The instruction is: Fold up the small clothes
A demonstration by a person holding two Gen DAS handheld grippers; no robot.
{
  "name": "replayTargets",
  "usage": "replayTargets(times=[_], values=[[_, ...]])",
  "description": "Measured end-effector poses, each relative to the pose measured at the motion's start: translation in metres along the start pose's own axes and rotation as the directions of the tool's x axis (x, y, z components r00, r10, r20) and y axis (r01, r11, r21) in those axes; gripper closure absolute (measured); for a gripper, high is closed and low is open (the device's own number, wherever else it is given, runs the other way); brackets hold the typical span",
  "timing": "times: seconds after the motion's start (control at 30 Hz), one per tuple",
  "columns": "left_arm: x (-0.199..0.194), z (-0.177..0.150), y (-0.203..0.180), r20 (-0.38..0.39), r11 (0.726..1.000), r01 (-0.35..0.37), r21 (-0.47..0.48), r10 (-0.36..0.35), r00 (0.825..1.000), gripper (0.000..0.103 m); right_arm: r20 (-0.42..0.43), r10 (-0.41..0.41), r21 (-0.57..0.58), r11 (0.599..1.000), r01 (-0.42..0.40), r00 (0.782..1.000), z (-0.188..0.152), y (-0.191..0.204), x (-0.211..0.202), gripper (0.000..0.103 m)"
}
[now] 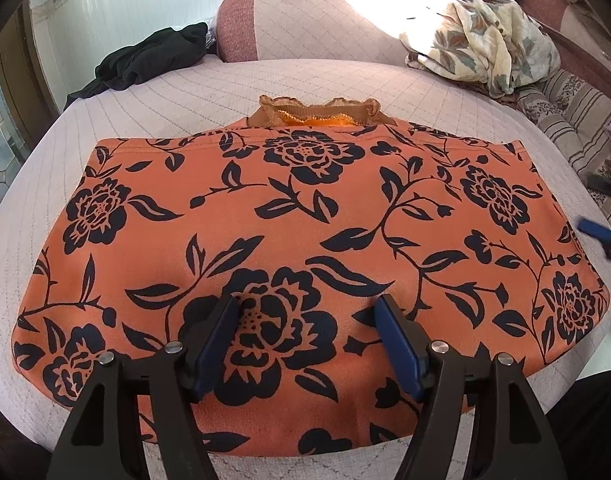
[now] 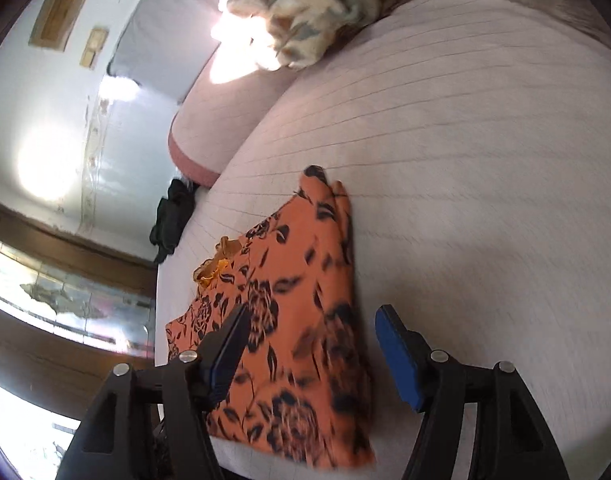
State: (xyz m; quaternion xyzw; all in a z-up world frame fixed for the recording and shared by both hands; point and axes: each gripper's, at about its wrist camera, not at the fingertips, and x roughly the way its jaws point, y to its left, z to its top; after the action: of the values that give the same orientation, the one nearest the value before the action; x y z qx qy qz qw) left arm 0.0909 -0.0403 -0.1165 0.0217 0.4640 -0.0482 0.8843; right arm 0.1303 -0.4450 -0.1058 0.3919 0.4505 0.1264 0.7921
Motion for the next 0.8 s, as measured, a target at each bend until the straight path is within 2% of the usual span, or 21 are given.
replayTargets(times=[0.07,0.17,0.23,0.27,0.3,0.33,0.47,0.5,0.53,0.57,0.6,0.63,0.67,0.7,0.73,0.77,0.8], values=[[-0.001,-0.001,0.001,0.004,1.0,0.007,-0.001,-0.007,1.0,0.031,-0.05,-0.009,-0.037,0.999,0.008,0.999,0.023,0.002,0.025,0.035],[-0.002,-0.002,0.002,0.011,1.0,0.019,0.003,-0.019,1.0,0.031,-0.096,-0.103,-0.062,0.993,0.097,0.99,0.05,0.006,0.067,0.035],[-0.002,-0.003,0.003,0.017,1.0,0.029,0.008,-0.029,0.999,0.031,-0.108,-0.142,-0.093,0.987,0.132,0.984,0.059,0.01,0.086,0.041],[-0.002,-0.003,0.004,0.021,0.999,0.033,0.012,-0.033,0.999,0.031,-0.107,-0.15,-0.098,0.985,0.14,0.983,0.06,0.012,0.09,0.05],[-0.003,-0.004,0.004,0.025,0.999,0.036,0.012,-0.036,0.999,0.03,-0.126,-0.167,-0.115,0.982,0.153,0.978,0.063,0.017,0.096,0.09],[-0.003,-0.005,0.004,0.028,0.999,0.039,0.014,-0.039,0.999,0.03,-0.125,-0.186,-0.135,0.976,0.169,0.975,0.064,0.023,0.099,0.093],[-0.003,-0.006,0.007,0.039,0.998,0.057,0.016,-0.057,0.998,0.029,0.03,-0.279,-0.302,0.913,0.275,0.96,0.052,0.067,0.08,0.093],[-0.003,-0.006,0.007,0.04,0.998,0.058,0.015,-0.059,0.997,0.029,0.059,-0.325,-0.327,0.887,0.326,0.944,0.047,0.071,0.082,0.093],[-0.004,-0.006,0.007,0.038,0.998,0.057,0.015,-0.058,0.998,0.028,0.035,-0.372,-0.319,0.875,0.363,0.927,0.047,0.063,0.093,0.092],[-0.004,-0.005,0.007,0.032,0.998,0.058,0.017,-0.059,0.998,0.028,-0.019,-0.402,-0.293,0.878,0.379,0.916,0.047,0.049,0.102,0.087],[-0.007,-0.004,0.009,0.019,0.998,0.068,0.017,-0.069,0.997,0.028,-0.048,-0.382,-0.221,0.905,0.363,0.923,0.049,0.032,0.107,0.082],[-0.011,-0.001,0.014,0.007,0.996,0.09,0.005,-0.09,0.996,0.028,-0.029,-0.348,-0.168,0.926,0.338,0.937,0.051,0.028,0.098,0.077],[-0.018,0.002,0.022,0.008,0.993,0.112,-0.03,-0.111,0.994,0.028,-0.008,-0.361,-0.153,0.922,0.356,0.933,0.051,0.032,0.091,0.07],[-0.027,0.004,0.033,0.021,0.99,0.119,-0.07,-0.118,0.993,0.028,0.036,-0.404,-0.177,0.898,0.404,0.914,0.049,0.042,0.082,0.051],[-0.04,0.005,0.046,0.048,0.985,0.129,-0.11,-0.125,0.991,0.028,0.086,-0.427,-0.216,0.874,0.435,0.9,0.046,0.053,0.073,0.039],[-0.053,0.004,0.059,0.077,0.981,0.139,-0.135,-0.13,0.989,0.028,0.124,-0.436,-0.24,0.858,0.453,0.891,0.042,0.061,0.064,0.039],[-0.066,0.0,0.072,0.107,0.977,0.139,-0.161,-0.123,0.987,0.028,0.164,-0.422,-0.262,0.853,0.452,0.892,0.035,0.074,0.052,0.039]])
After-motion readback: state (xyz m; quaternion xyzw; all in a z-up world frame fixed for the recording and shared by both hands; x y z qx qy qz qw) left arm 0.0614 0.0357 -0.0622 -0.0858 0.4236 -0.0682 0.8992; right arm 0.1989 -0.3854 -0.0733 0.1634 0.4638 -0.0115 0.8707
